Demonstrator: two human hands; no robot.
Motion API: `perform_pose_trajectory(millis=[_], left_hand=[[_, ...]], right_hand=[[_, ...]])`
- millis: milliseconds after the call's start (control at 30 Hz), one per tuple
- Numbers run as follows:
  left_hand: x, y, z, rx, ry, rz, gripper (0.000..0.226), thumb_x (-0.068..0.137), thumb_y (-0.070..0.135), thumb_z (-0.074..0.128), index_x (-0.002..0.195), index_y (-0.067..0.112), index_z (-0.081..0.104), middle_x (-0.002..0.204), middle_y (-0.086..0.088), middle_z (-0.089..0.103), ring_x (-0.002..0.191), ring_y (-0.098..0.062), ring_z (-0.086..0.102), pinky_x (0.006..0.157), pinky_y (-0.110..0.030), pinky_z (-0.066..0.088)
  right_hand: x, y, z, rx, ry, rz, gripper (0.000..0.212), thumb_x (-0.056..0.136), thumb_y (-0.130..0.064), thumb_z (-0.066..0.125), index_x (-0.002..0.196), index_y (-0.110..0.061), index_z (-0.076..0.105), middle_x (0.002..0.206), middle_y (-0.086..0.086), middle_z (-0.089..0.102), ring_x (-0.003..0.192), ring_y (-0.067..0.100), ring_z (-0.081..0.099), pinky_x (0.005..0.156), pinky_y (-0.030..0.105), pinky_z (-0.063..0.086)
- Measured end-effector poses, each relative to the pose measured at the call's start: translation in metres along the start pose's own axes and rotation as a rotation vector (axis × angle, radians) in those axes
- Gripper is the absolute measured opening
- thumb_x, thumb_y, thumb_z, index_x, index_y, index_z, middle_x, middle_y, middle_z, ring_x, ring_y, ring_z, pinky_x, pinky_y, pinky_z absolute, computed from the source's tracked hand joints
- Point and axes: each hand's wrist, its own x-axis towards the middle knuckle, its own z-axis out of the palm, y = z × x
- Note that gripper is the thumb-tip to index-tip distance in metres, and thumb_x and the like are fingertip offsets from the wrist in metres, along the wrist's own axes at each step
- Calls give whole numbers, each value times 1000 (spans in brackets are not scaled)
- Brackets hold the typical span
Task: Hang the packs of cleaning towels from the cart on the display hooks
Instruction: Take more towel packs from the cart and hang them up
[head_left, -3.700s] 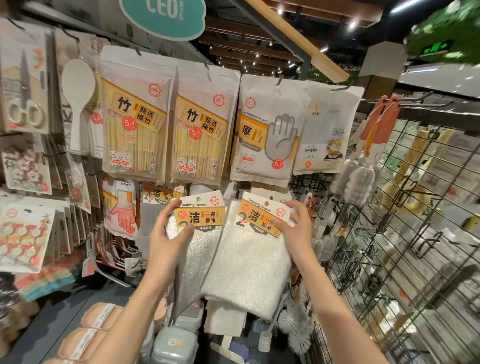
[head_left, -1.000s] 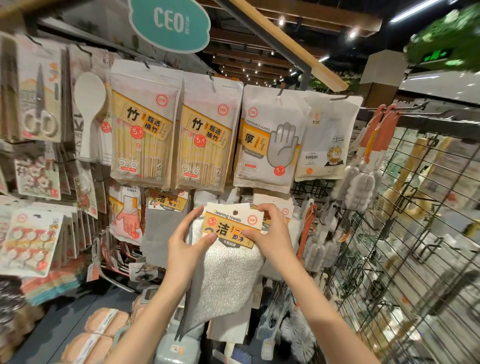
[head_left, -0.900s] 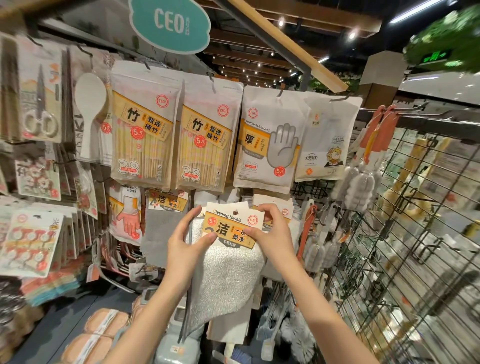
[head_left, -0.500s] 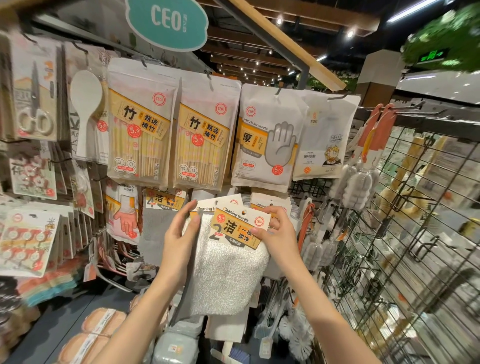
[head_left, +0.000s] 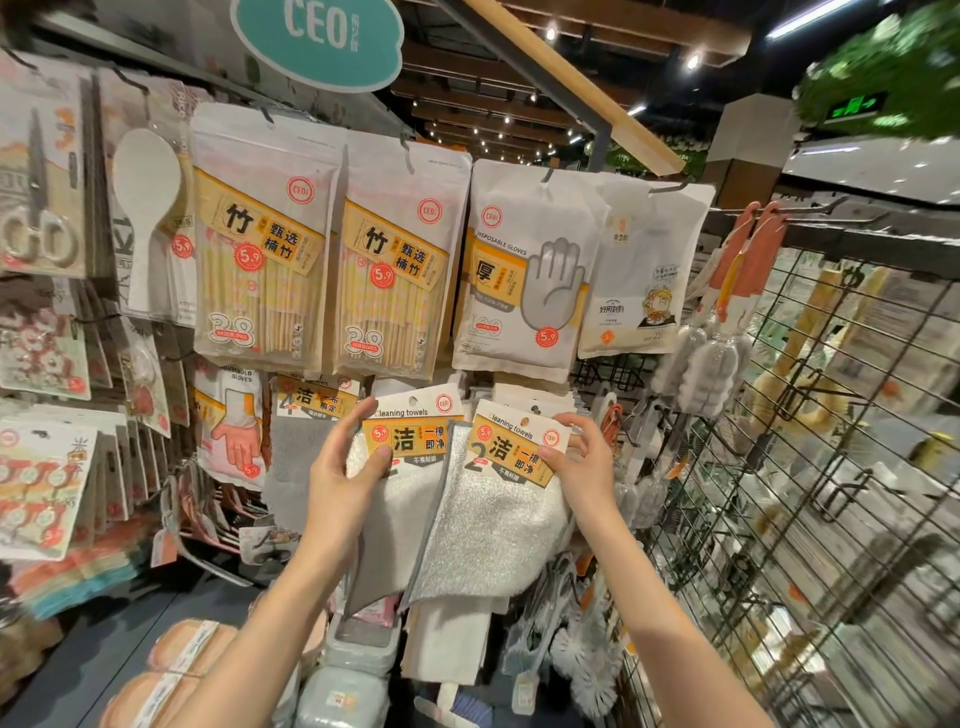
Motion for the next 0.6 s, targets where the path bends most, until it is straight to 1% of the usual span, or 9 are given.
perform_pose_trajectory(millis=[67, 100, 167, 200, 300, 400, 500, 567, 600], left_hand=[[1, -2, -3, 17, 7, 3, 51, 90, -5, 57, 126, 31, 55, 133, 16, 54, 125, -16, 51, 75, -17, 53], [2, -2, -4, 26, 10, 1, 51, 91, -4, 57, 127, 31, 54, 133, 16, 54, 124, -14, 51, 75, -17, 53], [2, -2, -7, 31, 20, -11, 50, 91, -2, 57, 130, 30, 54, 135, 14, 53, 120, -5, 53, 75, -14, 51], [2, -2, -9, 26, 25, -12, 50, 92, -2, 57, 130, 29, 54, 134, 14, 54, 116, 0, 55, 75, -12, 50], [2, 0, -14, 27, 47, -9, 49, 91, -2, 57, 130, 28, 54, 132, 14, 55, 115, 2, 55, 77, -8, 47], [3, 1, -16, 27, 67, -2, 49, 91, -3, 57, 131, 26, 54, 129, 17, 56, 106, 10, 57, 74, -6, 47], [4, 2, -16, 28, 64, -6, 49, 92, 0, 57, 132, 27, 53, 128, 20, 55, 105, 10, 58, 72, -6, 47], [4, 3, -17, 36, 64, -4, 48, 92, 2, 58, 132, 28, 53, 130, 17, 55, 111, 5, 56, 75, -9, 48], [4, 3, -17, 46, 63, -6, 48, 92, 3, 58, 132, 28, 53, 132, 16, 54, 116, 1, 54, 79, -11, 48]], right_hand=[[7, 4, -1, -4, 16, 5, 41, 81, 9, 64, 91, -30, 55, 96, -3, 63, 83, 4, 63, 63, 22, 55], [10, 6, -1, 6, 17, 13, 39, 83, 8, 63, 91, -29, 55, 95, -3, 64, 78, 3, 65, 60, 21, 55], [15, 10, -2, 24, 25, 24, 38, 84, 9, 61, 93, -28, 55, 92, -2, 65, 72, 0, 67, 56, 17, 53], [18, 11, -2, 27, 37, 23, 39, 84, 10, 60, 92, -28, 55, 93, 0, 66, 73, 2, 68, 56, 19, 54], [23, 17, -3, 26, 69, 24, 42, 83, 11, 59, 90, -30, 55, 100, 9, 66, 89, 20, 66, 67, 32, 57], [26, 26, -4, 23, 89, 45, 40, 84, 10, 59, 91, -29, 56, 108, 10, 65, 97, 25, 65, 78, 43, 57], [29, 30, -1, 24, 120, 49, 41, 84, 10, 59, 90, -30, 56, 111, 10, 64, 100, 25, 65, 82, 45, 56], [31, 32, 1, 20, 144, 38, 39, 84, 11, 59, 92, -27, 57, 113, 9, 63, 102, 25, 64, 84, 45, 55], [32, 33, 2, 8, 154, 32, 37, 84, 11, 59, 94, -24, 58, 115, 8, 62, 104, 25, 63, 85, 45, 55]])
